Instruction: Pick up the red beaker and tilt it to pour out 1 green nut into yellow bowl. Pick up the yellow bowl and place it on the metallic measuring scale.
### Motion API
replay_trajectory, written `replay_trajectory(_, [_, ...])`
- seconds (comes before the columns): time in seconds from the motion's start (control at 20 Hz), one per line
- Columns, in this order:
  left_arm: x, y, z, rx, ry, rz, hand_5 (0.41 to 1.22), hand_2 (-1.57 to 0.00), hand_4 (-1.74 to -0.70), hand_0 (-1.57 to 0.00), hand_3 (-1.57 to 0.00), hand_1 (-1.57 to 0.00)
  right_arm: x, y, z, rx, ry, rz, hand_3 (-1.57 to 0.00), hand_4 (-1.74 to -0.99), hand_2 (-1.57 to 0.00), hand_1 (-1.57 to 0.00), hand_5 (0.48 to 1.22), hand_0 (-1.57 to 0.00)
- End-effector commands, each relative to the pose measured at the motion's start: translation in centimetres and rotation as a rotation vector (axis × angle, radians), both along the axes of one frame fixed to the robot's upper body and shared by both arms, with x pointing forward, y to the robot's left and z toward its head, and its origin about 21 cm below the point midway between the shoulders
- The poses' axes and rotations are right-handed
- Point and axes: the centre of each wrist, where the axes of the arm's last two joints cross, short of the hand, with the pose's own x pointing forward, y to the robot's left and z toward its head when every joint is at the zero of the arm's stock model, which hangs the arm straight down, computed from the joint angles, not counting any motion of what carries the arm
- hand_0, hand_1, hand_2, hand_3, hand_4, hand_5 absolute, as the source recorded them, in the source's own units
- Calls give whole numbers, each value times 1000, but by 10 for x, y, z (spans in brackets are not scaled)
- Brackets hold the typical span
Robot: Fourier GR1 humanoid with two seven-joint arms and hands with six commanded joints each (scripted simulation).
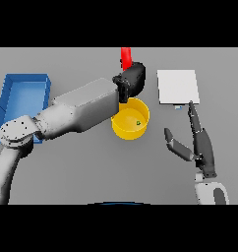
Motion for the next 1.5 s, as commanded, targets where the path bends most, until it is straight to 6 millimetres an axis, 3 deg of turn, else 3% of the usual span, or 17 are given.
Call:
replay_trajectory(0.0, [3,-2,11,14,-3,-2,1221,-1571,-1721,-1571,-1571,-1571,1,0,0,4,4,-1,1,-1153,1,1,636,1])
replay_trajectory(0.2, [25,6,72,-12,-114,25,1221,-1571,-1725,-1571,-1571,-1571,-3,0,1,9,-17,19,1,-1154,1,1,654,1])
replay_trajectory(0.3, [37,15,108,-96,-179,63,1221,-1571,-1731,-1571,-1179,-1571,-1,1,-1,2,-6,15,1,-1160,1,1,660,1])
replay_trajectory(0.45, [58,44,166,-341,-227,216,1221,-1571,-1727,-1571,-1370,-1571,5,7,-2,14,-11,28,1,-1160,1,1,661,1])
replay_trajectory(0.55, [67,68,192,-583,-191,337,1221,-1571,-1732,-1571,-1443,-1571,7,8,-3,-5,-12,37,1,-1152,1,1,652,1])
replay_trajectory(0.65, [77,106,210,-879,-138,495,1221,-1571,-1735,-1571,-1427,-1571,7,10,-3,-42,-15,17,1,-1140,1,1,637,1])
replay_trajectory(0.85, [90,191,208,-1331,-69,712,1221,-1571,-1739,-1571,-1430,-1571,7,12,0,12,-42,41,1,-1110,1,1,623,1])
replay_trajectory(1.0, [91,250,186,-1595,-58,869,1221,-1571,-1740,-1571,-1499,-1571,10,4,-1,44,-26,61,1,-1081,1,1,631,1])
replay_trajectory(1.1, [89,284,157,-1722,-77,968,1221,-1571,-1740,-1571,-1525,-1571,10,4,-1,51,-13,81,1,-1106,1,1,642,1])
replay_trajectory(1.3, [80,322,112,-1921,-148,1207,1221,-1571,-1741,-1571,-1552,-1571,12,0,-1,47,-17,89,1,-1157,1,1,666,1])
replay_trajectory(1.45, [69,335,83,-2041,-140,1286,1221,-1571,-1741,-1571,-1488,-1571,12,5,-2,27,-26,111,1,-1181,1,1,687,1])
